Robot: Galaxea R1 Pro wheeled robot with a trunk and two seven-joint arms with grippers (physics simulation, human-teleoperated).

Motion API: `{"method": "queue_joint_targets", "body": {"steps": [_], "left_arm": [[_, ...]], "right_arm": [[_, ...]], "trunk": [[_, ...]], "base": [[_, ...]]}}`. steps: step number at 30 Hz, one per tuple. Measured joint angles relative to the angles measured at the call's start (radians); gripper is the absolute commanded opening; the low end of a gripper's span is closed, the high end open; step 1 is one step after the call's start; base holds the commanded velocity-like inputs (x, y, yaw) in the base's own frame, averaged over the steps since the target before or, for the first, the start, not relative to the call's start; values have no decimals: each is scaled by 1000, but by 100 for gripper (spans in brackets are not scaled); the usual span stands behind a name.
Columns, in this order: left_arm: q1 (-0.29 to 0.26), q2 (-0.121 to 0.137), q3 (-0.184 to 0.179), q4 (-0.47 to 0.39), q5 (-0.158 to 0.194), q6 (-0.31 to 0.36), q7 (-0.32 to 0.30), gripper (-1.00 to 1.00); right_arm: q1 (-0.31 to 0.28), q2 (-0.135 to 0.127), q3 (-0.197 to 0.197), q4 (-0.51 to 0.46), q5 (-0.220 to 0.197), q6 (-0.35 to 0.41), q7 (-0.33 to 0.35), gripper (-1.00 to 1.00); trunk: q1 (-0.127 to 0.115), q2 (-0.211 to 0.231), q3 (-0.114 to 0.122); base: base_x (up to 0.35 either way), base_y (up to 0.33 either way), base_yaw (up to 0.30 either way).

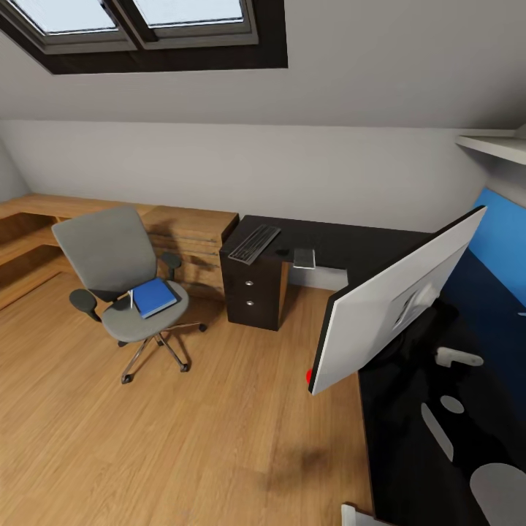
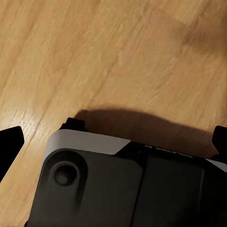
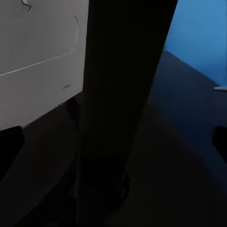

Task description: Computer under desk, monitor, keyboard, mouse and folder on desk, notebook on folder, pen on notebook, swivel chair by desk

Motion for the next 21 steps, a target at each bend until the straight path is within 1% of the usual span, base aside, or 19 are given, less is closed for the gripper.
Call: {"method": "queue_joint_targets", "body": {"steps": [6,21], "left_arm": [[0,-1,0,0,0,0,0,100],[0,-1,0,0,0,0,0,100]], "right_arm": [[0,-1,-2,1,-2,0,25,100],[0,-1,-2,5,-3,-1,35,100]], "trunk": [[0,0,0],[0,0,0]], "base": [[0,0,0],[0,0,0]]}}
